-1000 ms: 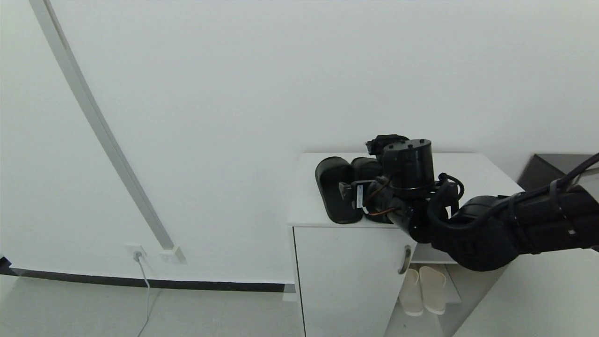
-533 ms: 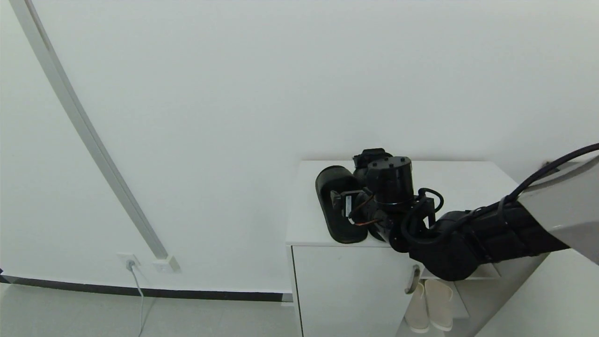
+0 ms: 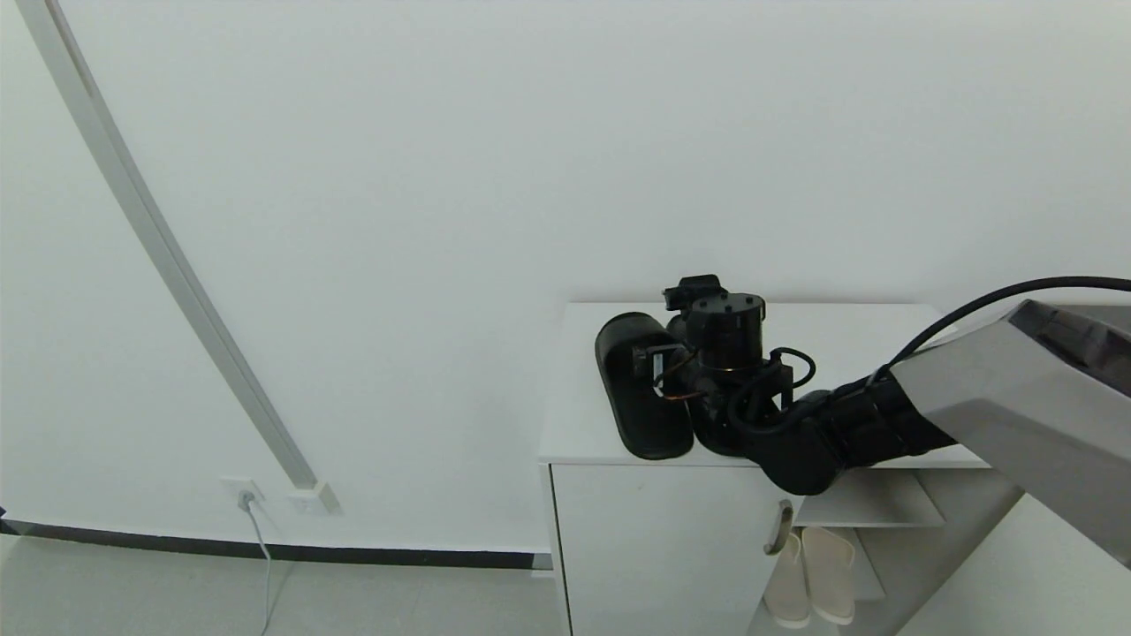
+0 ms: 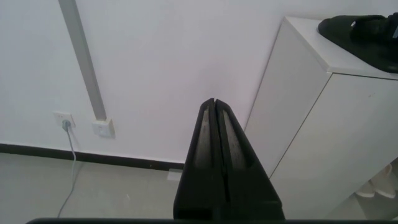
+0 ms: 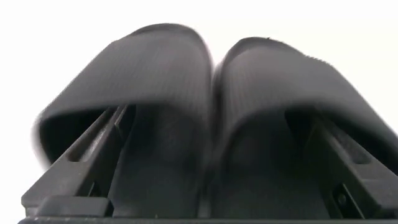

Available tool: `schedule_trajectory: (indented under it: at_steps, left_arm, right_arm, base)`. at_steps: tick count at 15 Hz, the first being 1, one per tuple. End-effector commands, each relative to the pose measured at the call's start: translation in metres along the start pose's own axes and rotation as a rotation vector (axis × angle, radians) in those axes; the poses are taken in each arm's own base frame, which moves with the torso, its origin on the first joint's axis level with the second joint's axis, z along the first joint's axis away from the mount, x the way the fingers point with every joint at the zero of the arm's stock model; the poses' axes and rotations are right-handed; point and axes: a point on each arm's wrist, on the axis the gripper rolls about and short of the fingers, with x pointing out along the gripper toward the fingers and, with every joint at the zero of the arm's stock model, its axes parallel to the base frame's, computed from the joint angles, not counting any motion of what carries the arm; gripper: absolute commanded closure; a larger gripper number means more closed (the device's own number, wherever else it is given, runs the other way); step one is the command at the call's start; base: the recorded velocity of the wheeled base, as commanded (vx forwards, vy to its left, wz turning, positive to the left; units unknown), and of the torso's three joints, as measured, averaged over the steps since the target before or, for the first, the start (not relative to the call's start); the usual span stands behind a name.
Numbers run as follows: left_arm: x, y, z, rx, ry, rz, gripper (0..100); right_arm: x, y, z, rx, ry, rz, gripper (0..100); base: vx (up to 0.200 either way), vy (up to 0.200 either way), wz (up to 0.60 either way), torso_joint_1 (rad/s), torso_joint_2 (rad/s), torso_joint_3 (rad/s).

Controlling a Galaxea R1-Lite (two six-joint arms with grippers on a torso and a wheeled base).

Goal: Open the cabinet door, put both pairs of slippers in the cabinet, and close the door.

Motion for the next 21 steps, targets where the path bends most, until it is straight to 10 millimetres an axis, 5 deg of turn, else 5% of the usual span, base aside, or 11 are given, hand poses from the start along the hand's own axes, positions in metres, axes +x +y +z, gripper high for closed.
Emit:
schedule_trajectory:
  at_steps: [1, 2, 7, 11, 14, 18, 21]
  left_arm:
    - [0.0, 0.0, 0.0, -0.001, 0.001, -0.002, 100]
    - [0.0, 0.0, 0.0, -0.001, 0.001, 0.0, 100]
    - [0.0, 0.0, 0.0, -0.001, 0.001, 0.0, 100]
    - [0.0, 0.0, 0.0, -0.001, 0.001, 0.0, 100]
    - [0.0, 0.0, 0.0, -0.001, 0.001, -0.002, 100]
    - [0.0, 0.0, 0.0, 0.004, 0.0, 0.0, 100]
    - [0.0, 0.0, 0.0, 0.004, 0.001, 0.0, 100]
  right_arm:
    - [0.012, 0.001, -0.006, -0.002, -0.003, -0.009, 0]
    - [0.013, 0.002, -0.005, -0.002, -0.005, -0.009, 100]
    - [0.015, -0.003, -0.007, -0.003, -0.001, -0.02, 100]
    - [0.002, -0.004, 0.011, 0.012, -0.032, -0.01, 100]
    - [-0.053, -0.015, 0.044, 0.017, -0.05, 0.119, 100]
    - [-0.119, -0.045, 0.047, -0.019, 0.055, 0.359, 100]
    - [-0.134, -0.049, 0.042, -0.041, 0.149, 0.471, 100]
  base:
    - [0.0, 0.0, 0.0, 0.0, 0.0, 0.0]
    - [0.0, 0.0, 0.0, 0.0, 0.0, 0.0]
    - [0.0, 0.0, 0.0, 0.0, 0.0, 0.0]
    - [0.0, 0.0, 0.0, 0.0, 0.0, 0.0]
    - [0.0, 0.0, 0.0, 0.0, 0.0, 0.0]
    - [0.0, 0.0, 0.0, 0.0, 0.0, 0.0]
    - [0.0, 0.0, 0.0, 0.0, 0.0, 0.0]
